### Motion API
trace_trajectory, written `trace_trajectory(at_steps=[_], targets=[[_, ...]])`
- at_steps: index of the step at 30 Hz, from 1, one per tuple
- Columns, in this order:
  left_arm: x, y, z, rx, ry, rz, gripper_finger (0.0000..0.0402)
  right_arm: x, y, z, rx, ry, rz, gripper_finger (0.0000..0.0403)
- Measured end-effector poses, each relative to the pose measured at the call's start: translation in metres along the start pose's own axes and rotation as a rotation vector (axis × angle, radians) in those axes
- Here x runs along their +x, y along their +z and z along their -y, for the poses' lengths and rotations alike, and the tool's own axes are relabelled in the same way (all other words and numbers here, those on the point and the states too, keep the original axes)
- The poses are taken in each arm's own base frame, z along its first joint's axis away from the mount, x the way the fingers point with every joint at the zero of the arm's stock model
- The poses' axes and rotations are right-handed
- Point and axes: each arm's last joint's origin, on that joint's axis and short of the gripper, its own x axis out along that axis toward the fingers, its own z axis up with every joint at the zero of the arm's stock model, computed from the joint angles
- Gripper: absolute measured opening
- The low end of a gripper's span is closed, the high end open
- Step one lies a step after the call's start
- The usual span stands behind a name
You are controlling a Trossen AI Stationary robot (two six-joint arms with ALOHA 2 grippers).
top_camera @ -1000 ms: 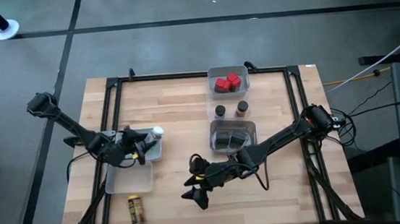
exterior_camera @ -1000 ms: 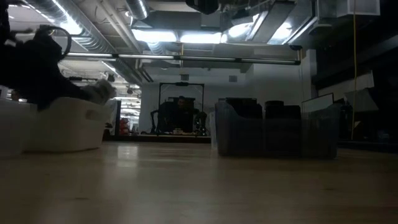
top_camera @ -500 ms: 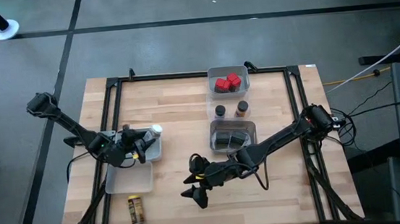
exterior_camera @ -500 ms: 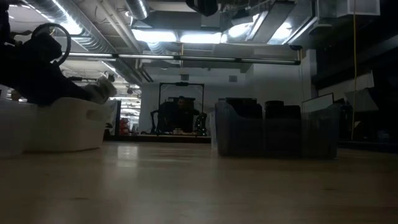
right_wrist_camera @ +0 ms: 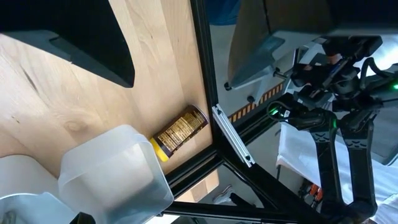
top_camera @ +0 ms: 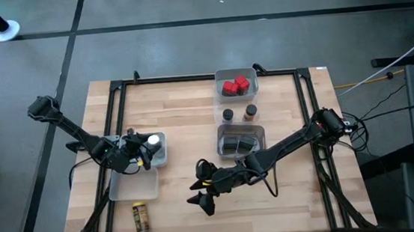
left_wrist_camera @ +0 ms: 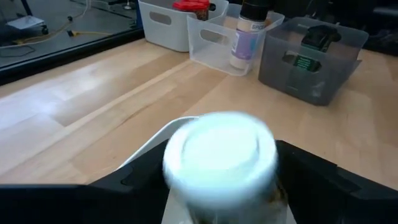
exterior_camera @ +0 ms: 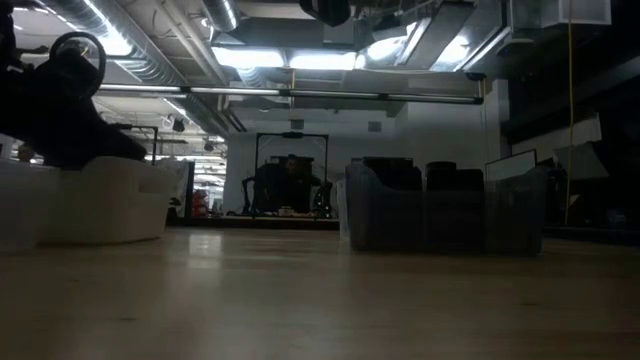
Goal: Sort spices by type
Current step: Put the white seasoning bottle into the white bin, then put the yellow seasoning bottle into the bottom transparent bin
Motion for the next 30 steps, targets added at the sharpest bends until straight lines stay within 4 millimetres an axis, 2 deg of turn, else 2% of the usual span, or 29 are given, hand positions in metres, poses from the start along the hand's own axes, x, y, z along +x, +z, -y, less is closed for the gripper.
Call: trace_trajectory(at_steps=[6, 10, 16, 20, 22, 25, 30], targets=[[-0.002, 0.01, 0.005, 0.012, -0.035, 0.002, 0.0254, 0.0, 0.0, 0.0, 0.0, 0.0, 0.0, 0.026], [-0.005, 0.023, 0.012, 0.088, -0.106, -0.007, 0.0253, 0.0, 0.0, 0.0, 0.0, 0.0, 0.0, 0.0259], [-0.009, 0.043, 0.019, 0.107, -0.131, 0.025, 0.0253, 0.0, 0.0, 0.0, 0.0, 0.001, 0.001, 0.0259], [-0.014, 0.065, 0.026, 0.089, -0.16, 0.057, 0.0252, 0.0, 0.0, 0.0, 0.0, 0.001, -0.001, 0.0259], [-0.018, 0.078, 0.032, 0.065, -0.227, 0.056, 0.0251, 0.0, -0.001, -0.001, -0.001, 0.001, -0.003, 0.0259], [-0.027, 0.096, 0.042, 0.044, -0.429, 0.018, 0.0251, 0.0, -0.003, -0.002, -0.004, 0.002, -0.008, 0.0259], [-0.041, 0.114, 0.052, -0.194, -0.663, -0.097, 0.0251, 0.0, -0.004, 0.0, -0.007, -0.016, -0.025, 0.0259]])
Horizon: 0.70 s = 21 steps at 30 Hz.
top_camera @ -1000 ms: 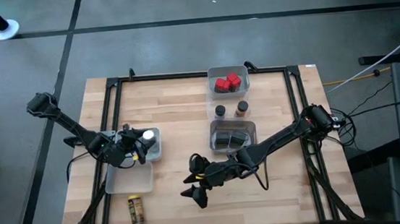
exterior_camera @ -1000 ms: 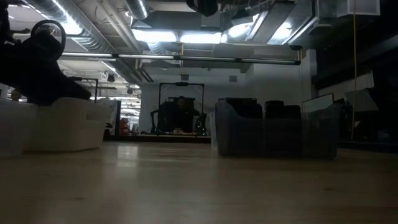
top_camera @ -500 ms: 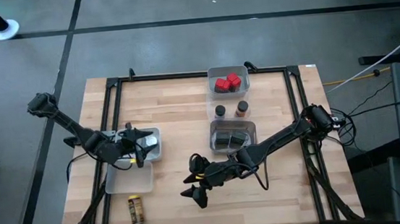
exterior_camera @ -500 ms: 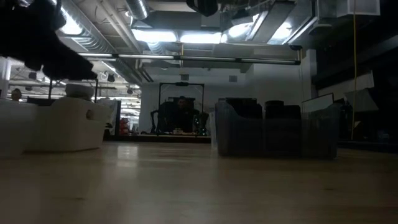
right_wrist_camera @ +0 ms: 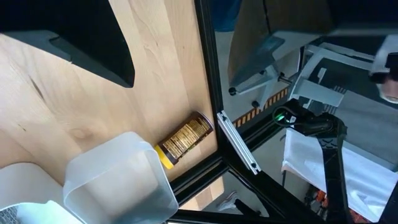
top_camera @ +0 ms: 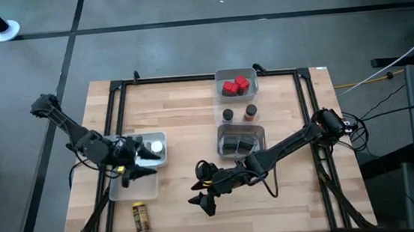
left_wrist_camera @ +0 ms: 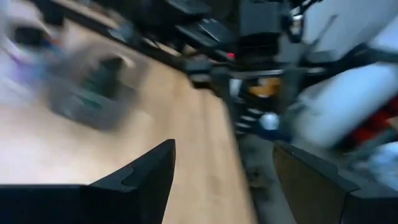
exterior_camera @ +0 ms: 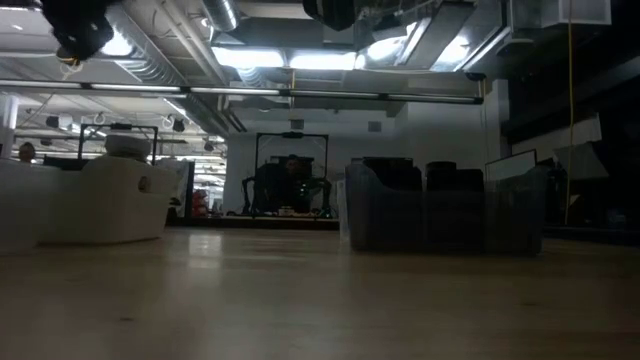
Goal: Sort spices by type
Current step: Put the yellow seasoning bottle into the bottom transparent bin
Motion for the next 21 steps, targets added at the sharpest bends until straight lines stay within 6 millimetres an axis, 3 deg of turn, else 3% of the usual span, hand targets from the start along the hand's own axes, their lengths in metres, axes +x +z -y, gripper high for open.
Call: trace_trajectory(at_steps=[8, 15, 21], targets=[[-0.004, -0.008, 0.013, -0.318, -0.154, -0.16, 0.0251, 0.0, 0.0, 0.0, 0.0, 0.0, 0.0, 0.0259], [0.002, -0.028, 0.024, -0.617, -0.128, -0.37, 0.0251, 0.0, -0.001, 0.001, -0.003, -0.012, -0.011, 0.0259], [0.007, -0.041, 0.043, -0.989, -0.021, -0.704, 0.0251, 0.0, -0.002, 0.002, -0.026, -0.018, -0.017, 0.0259]])
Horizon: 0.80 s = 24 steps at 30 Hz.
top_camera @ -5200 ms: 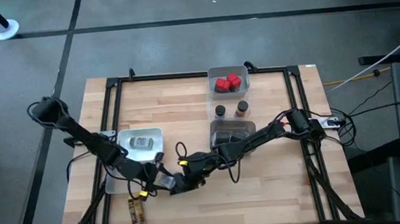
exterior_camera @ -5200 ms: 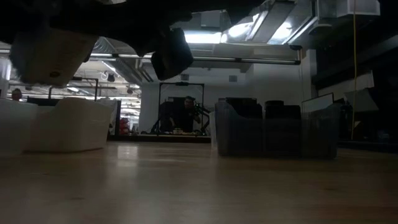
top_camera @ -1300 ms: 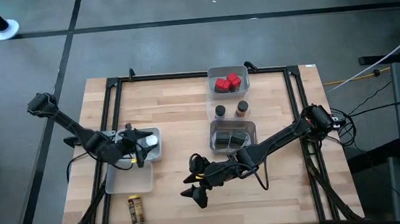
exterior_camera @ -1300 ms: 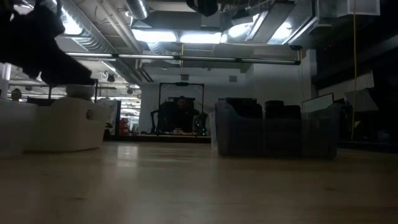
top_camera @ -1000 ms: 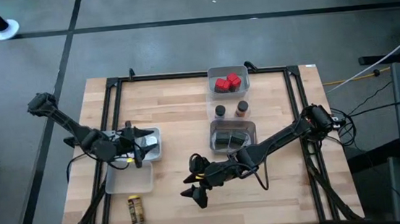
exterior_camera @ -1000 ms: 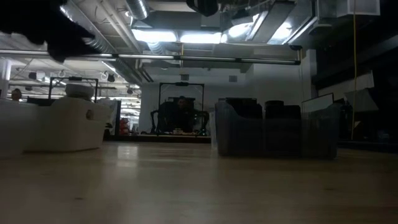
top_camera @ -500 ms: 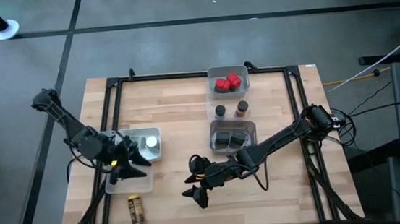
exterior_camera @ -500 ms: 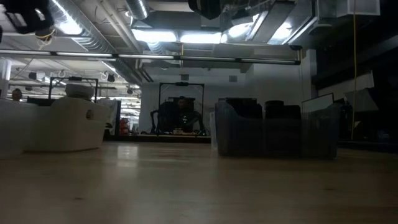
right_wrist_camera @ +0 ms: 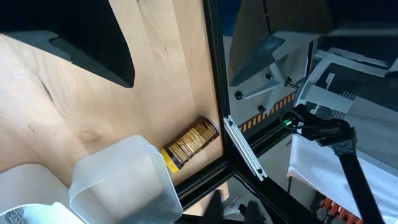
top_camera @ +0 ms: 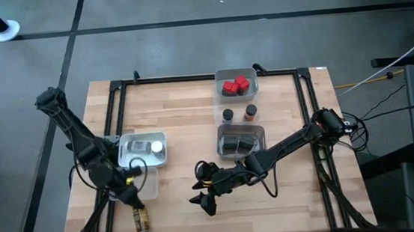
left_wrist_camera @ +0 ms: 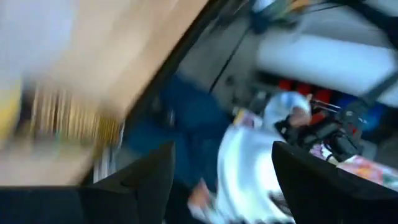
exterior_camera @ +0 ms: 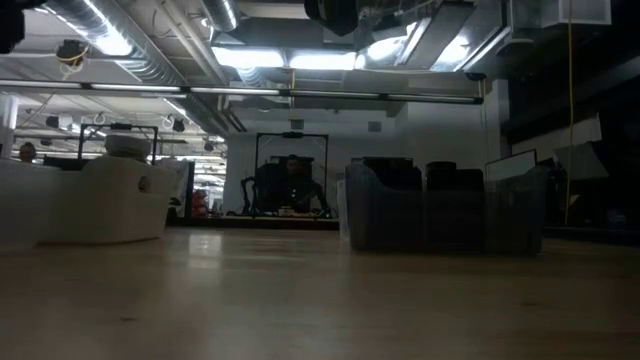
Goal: Sort spices by type
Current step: Put the yellow seasoning bottle into the bottom transparent bin
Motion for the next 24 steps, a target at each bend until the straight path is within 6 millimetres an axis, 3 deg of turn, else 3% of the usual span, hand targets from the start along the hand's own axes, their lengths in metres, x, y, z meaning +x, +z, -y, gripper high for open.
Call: trace_trajectory(at_steps=[5, 11, 18, 24], targets=[[0.014, -0.017, -0.005, -0.36, 0.221, -0.164, 0.0251, 0.0, 0.0, 0.0, -0.002, 0.001, 0.0, 0.0259], [0.035, -0.032, -0.022, -0.568, 0.402, -0.155, 0.0251, 0.0, -0.003, 0.003, -0.034, -0.03, -0.029, 0.0259], [0.054, -0.031, -0.038, -0.61, 0.548, -0.102, 0.0251, 0.0, -0.005, 0.006, -0.067, -0.056, -0.057, 0.0259], [0.052, -0.023, -0.04, -0.57, 0.609, 0.059, 0.0251, 0.0, -0.007, 0.007, -0.095, -0.068, -0.071, 0.0259]])
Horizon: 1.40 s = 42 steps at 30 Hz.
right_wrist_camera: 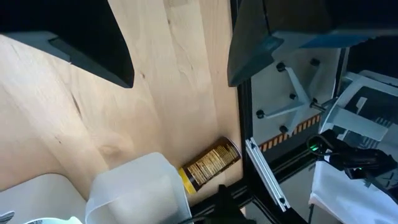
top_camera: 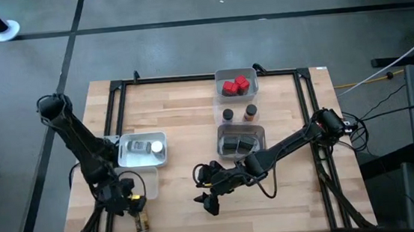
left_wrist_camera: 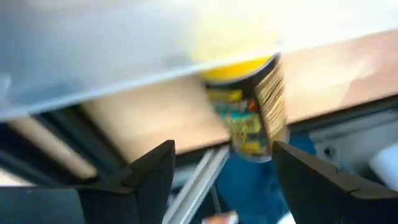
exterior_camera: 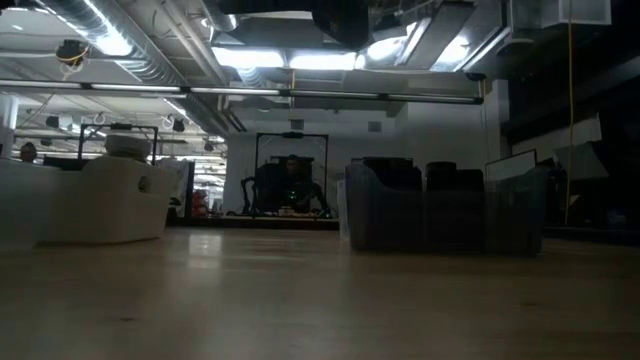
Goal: Sort spices by type
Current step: Put the yellow seasoning bottle into the bottom transparent bin
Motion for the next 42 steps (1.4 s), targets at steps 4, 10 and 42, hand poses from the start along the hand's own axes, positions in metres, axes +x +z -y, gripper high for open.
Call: trace_trajectory(at_steps=[4, 10, 42], targets=[[-0.011, -0.01, 0.01, 0.051, -0.124, 0.117, 0.0251, 0.0, 0.0, 0.0, 0.0, -0.001, 0.0, 0.0259], [-0.019, -0.031, 0.019, 0.061, -0.229, 0.165, 0.0251, 0.0, 0.0, 0.0, -0.001, -0.001, 0.001, 0.0259], [0.054, -0.043, 0.02, 0.118, 0.1, 0.491, 0.0251, -0.007, -0.025, -0.028, -0.051, -0.033, 0.047, 0.0259]])
